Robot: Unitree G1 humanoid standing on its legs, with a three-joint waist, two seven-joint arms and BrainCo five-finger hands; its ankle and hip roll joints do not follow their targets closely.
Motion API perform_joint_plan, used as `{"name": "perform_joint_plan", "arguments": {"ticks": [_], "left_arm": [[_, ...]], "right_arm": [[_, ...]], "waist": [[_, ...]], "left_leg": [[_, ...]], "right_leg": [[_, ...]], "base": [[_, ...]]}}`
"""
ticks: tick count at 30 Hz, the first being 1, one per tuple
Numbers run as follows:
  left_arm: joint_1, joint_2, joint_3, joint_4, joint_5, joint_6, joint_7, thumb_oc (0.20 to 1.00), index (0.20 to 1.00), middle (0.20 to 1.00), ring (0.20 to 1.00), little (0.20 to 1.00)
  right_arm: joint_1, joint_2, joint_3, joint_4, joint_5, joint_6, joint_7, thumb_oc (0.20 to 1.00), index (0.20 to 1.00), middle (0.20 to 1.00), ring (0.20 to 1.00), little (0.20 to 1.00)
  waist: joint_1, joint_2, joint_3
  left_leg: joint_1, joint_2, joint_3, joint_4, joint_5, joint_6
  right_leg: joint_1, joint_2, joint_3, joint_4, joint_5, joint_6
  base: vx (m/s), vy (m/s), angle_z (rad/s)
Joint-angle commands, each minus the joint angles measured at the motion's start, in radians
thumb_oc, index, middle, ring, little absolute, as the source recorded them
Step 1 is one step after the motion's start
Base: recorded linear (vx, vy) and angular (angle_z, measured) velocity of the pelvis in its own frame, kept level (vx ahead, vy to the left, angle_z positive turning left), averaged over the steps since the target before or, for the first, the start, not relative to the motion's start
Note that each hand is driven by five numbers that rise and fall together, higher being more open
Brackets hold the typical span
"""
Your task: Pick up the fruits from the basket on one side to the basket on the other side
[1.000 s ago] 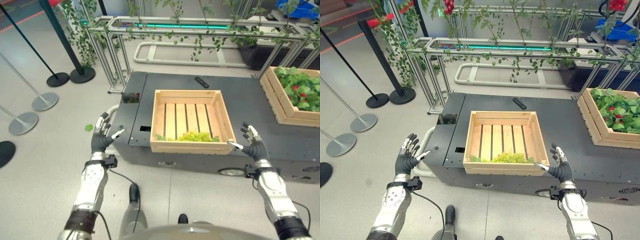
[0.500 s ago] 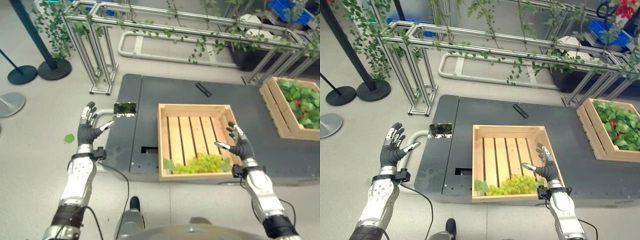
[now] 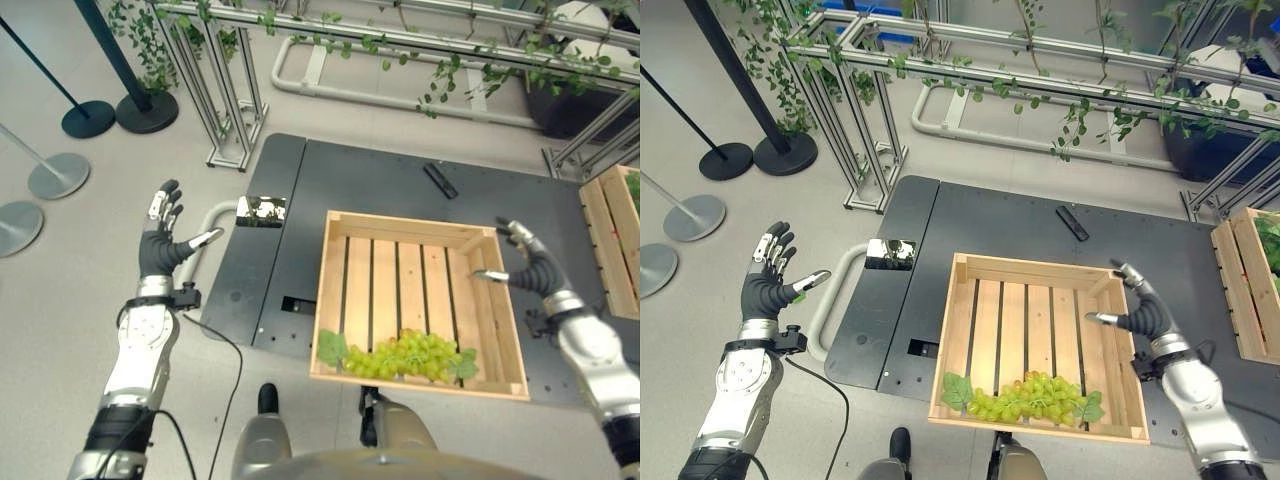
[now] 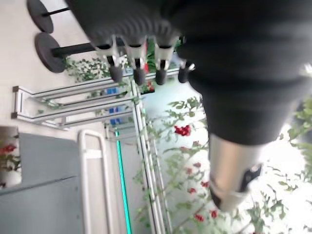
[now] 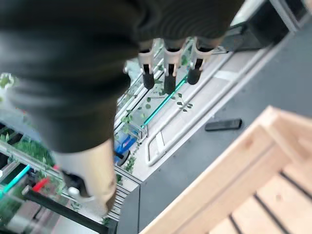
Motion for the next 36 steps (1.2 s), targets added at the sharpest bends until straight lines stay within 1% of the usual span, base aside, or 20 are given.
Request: {"name": "perform_joint_plan", "arguments": {"ticks": [1, 3, 7, 8, 11, 14, 16, 17, 21, 22, 23, 25, 28, 32, 36], "left_arm": [[-0.075, 0.067, 0.020, -0.042, -0.004, -0.068, -0.004, 1.000, 1.000, 1.000, 1.000, 1.000], [-0.081, 0.083, 0.015, -0.041, -0.003, -0.070, -0.004, 1.000, 1.000, 1.000, 1.000, 1.000], [-0.072, 0.094, 0.015, -0.049, -0.009, -0.073, -0.011, 1.000, 1.000, 1.000, 1.000, 1.000], [-0.068, 0.095, 0.016, -0.052, -0.013, -0.073, -0.014, 1.000, 1.000, 1.000, 1.000, 1.000], [-0.067, 0.094, 0.012, -0.056, -0.008, -0.072, -0.007, 1.000, 1.000, 1.000, 1.000, 1.000], [-0.065, 0.091, 0.015, -0.060, -0.008, -0.073, -0.015, 1.000, 1.000, 1.000, 1.000, 1.000], [-0.066, 0.097, 0.012, -0.058, -0.006, -0.074, -0.020, 1.000, 1.000, 1.000, 1.000, 1.000], [-0.069, 0.104, 0.013, -0.055, -0.006, -0.075, -0.020, 1.000, 1.000, 1.000, 1.000, 1.000], [-0.098, 0.151, 0.019, -0.051, -0.010, -0.078, -0.010, 1.000, 1.000, 1.000, 1.000, 1.000], [-0.113, 0.173, 0.023, -0.056, -0.016, -0.082, -0.004, 1.000, 1.000, 1.000, 1.000, 1.000], [-0.112, 0.173, 0.026, -0.055, -0.016, -0.082, -0.004, 1.000, 1.000, 1.000, 1.000, 1.000], [-0.123, 0.187, 0.040, -0.067, -0.027, -0.080, 0.007, 1.000, 1.000, 1.000, 1.000, 1.000], [-0.156, 0.200, 0.045, -0.054, -0.046, -0.075, 0.021, 1.000, 1.000, 1.000, 1.000, 1.000], [-0.191, 0.199, 0.041, -0.060, -0.046, -0.063, 0.030, 1.000, 1.000, 1.000, 1.000, 1.000], [-0.235, 0.200, 0.021, -0.051, -0.043, -0.056, 0.044, 1.000, 1.000, 1.000, 1.000, 1.000]], "right_arm": [[-0.053, -0.087, -0.013, -0.037, 0.059, -0.024, 0.062, 1.000, 1.000, 1.000, 1.000, 1.000], [-0.095, -0.164, 0.016, -0.042, 0.070, -0.020, 0.087, 1.000, 1.000, 1.000, 1.000, 1.000], [-0.124, -0.245, 0.054, -0.044, 0.096, -0.014, 0.129, 1.000, 1.000, 1.000, 1.000, 1.000], [-0.123, -0.256, 0.058, -0.046, 0.094, -0.013, 0.134, 1.000, 1.000, 1.000, 1.000, 1.000], [-0.133, -0.241, 0.069, -0.036, 0.100, -0.015, 0.130, 1.000, 1.000, 1.000, 1.000, 1.000], [-0.120, -0.242, 0.069, -0.042, 0.073, -0.016, 0.139, 1.000, 1.000, 1.000, 1.000, 1.000], [-0.118, -0.258, 0.075, -0.036, 0.053, -0.012, 0.152, 1.000, 1.000, 1.000, 1.000, 1.000], [-0.128, -0.280, 0.091, -0.033, 0.029, -0.012, 0.157, 1.000, 1.000, 1.000, 1.000, 1.000], [-0.233, -0.379, 0.216, -0.022, -0.010, 0.007, 0.202, 1.000, 1.000, 1.000, 1.000, 1.000], [-0.286, -0.425, 0.290, -0.019, -0.031, 0.021, 0.233, 1.000, 1.000, 1.000, 1.000, 1.000], [-0.296, -0.424, 0.299, -0.016, -0.031, 0.021, 0.233, 1.000, 1.000, 1.000, 1.000, 1.000], [-0.356, -0.461, 0.376, -0.040, -0.044, 0.038, 0.274, 1.000, 1.000, 1.000, 1.000, 1.000], [-0.417, -0.470, 0.449, -0.038, -0.032, 0.065, 0.312, 1.000, 1.000, 1.000, 1.000, 1.000], [-0.477, -0.477, 0.537, -0.066, -0.015, 0.090, 0.377, 1.000, 1.000, 1.000, 1.000, 1.000], [-0.529, -0.432, 0.613, -0.052, -0.020, 0.107, 0.391, 1.000, 1.000, 1.000, 1.000, 1.000]], "waist": [[0.001, -0.022, 0.026], [0.002, -0.020, 0.035], [0.004, -0.022, 0.038], [0.003, -0.024, 0.036], [0.003, -0.030, 0.032], [-0.002, -0.035, 0.024], [-0.004, -0.037, 0.025], [-0.003, -0.038, 0.029], [0.005, -0.045, 0.064], [0.014, -0.050, 0.088], [0.013, -0.050, 0.088], [0.021, -0.061, 0.117], [0.028, -0.074, 0.161], [0.037, -0.083, 0.204], [0.046, -0.092, 0.236]], "left_leg": [[-0.103, -0.075, -0.038, 0.057, 0.015, 0.002], [-0.119, -0.068, -0.048, 0.066, 0.020, -0.005], [-0.124, -0.056, -0.053, 0.071, 0.024, -0.014], [-0.124, -0.053, -0.053, 0.073, 0.024, -0.015], [-0.124, -0.052, -0.052, 0.078, 0.019, -0.017], [-0.125, -0.054, -0.045, 0.081, 0.008, -0.008], [-0.128, -0.058, -0.041, 0.088, 0.000, -0.004], [-0.131, -0.061, -0.037, 0.092, -0.004, -0.002], [-0.158, -0.068, -0.012, 0.110, -0.010, 0.002], [-0.173, -0.066, -0.002, 0.128, -0.013, 0.000], [-0.174, -0.066, 0.000, 0.129, -0.014, 0.000], [-0.195, -0.055, 0.006, 0.161, -0.023, -0.002], [-0.232, -0.043, 0.002, 0.218, -0.035, -0.010], [-0.282, -0.028, -0.013, 0.265, -0.038, -0.018], [-0.325, -0.020, -0.034, 0.286, -0.032, -0.025]], "right_leg": [[0.041, -0.060, -0.045, 0.159, -0.237, 0.098], [0.025, -0.055, -0.050, 0.171, -0.242, 0.095], [0.027, -0.045, -0.054, 0.170, -0.250, 0.090], [0.029, -0.043, -0.054, 0.169, -0.252, 0.089], [0.029, -0.038, -0.046, 0.165, -0.249, 0.090], [0.033, -0.039, -0.031, 0.146, -0.239, 0.094], [0.035, -0.045, -0.024, 0.140, -0.233, 0.099], [0.034, -0.050, -0.019, 0.140, -0.229, 0.103], [-0.004, -0.063, 0.006, 0.145, -0.204, 0.116], [-0.027, -0.064, 0.012, 0.155, -0.199, 0.118], [-0.029, -0.064, 0.014, 0.156, -0.199, 0.118], [-0.065, -0.061, 0.015, 0.197, -0.208, 0.117], [-0.105, -0.059, 0.006, 0.258, -0.223, 0.111], [-0.148, -0.055, -0.011, 0.299, -0.235, 0.099], [-0.186, -0.050, -0.027, 0.324, -0.245, 0.091]], "base": [[-0.03, -0.101, 0.10], [-0.01, -0.077, 0.15], [0.02, -0.051, 0.05], [0.00, 0.000, 0.00], [0.01, -0.002, 0.06], [-0.01, 0.046, -0.03], [-0.02, 0.059, -0.04], [-0.04, 0.074, -0.05], [-0.09, 0.073, -0.07], [-0.07, 0.057, -0.16], [-0.06, 0.034, -0.21], [-0.04, -0.010, -0.23], [-0.06, -0.049, -0.13], [-0.06, -0.069, 0.03], [-0.05, -0.088, 0.07]]}}
